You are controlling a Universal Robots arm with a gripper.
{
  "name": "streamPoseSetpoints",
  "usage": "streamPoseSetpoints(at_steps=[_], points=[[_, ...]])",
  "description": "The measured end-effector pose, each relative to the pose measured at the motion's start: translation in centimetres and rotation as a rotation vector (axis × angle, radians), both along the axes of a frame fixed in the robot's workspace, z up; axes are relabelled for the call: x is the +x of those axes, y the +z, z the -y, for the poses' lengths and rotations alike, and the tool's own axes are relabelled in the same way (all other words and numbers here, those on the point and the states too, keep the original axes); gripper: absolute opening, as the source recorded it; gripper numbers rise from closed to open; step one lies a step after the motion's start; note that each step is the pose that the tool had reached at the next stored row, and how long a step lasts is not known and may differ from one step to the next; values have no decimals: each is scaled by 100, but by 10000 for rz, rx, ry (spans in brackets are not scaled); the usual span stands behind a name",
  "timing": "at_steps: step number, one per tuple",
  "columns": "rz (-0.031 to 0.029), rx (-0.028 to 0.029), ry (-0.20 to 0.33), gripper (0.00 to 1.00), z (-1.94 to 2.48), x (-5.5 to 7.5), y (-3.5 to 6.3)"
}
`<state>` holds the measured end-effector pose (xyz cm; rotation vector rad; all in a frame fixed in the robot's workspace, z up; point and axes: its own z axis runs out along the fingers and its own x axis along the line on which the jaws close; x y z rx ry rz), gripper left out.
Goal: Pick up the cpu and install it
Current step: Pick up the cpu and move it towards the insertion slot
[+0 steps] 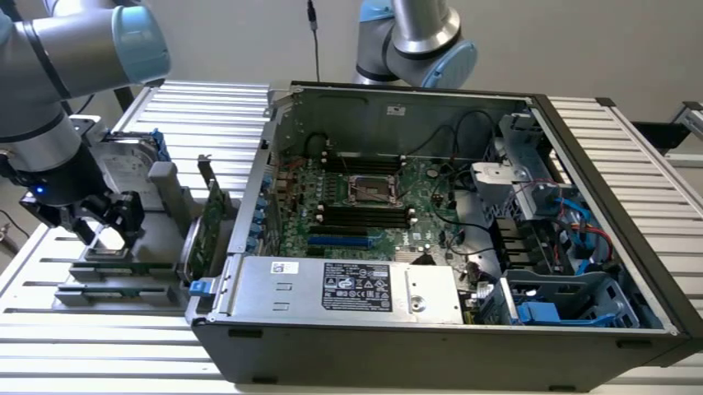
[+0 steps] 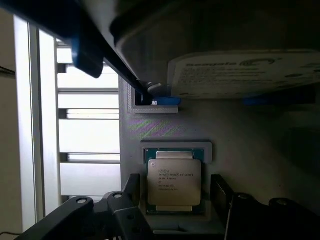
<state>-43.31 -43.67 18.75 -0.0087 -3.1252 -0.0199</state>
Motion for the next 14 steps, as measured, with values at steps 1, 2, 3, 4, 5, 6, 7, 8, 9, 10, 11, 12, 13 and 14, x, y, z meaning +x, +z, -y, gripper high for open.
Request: streamPoseSetpoints(at_steps=[1, 2, 3, 4, 5, 6, 7, 8, 9, 10, 11, 12, 13, 14], points=[[1, 0, 0, 67, 0, 1, -1], [2, 1, 1, 67, 0, 3, -2], [2, 1, 1, 67, 0, 4, -3], [2, 1, 1, 67, 0, 5, -3], [1, 1, 0, 67, 0, 6, -3], [0, 0, 1, 67, 0, 7, -3], [1, 1, 1, 67, 0, 9, -4], [1, 0, 1, 67, 0, 10, -4], [1, 0, 0, 67, 0, 11, -5], [0, 0, 1, 67, 0, 12, -5], [0, 0, 0, 67, 0, 13, -5], [0, 0, 1, 67, 0, 14, -6], [0, 0, 1, 67, 0, 15, -6], [0, 0, 1, 67, 0, 15, -6]])
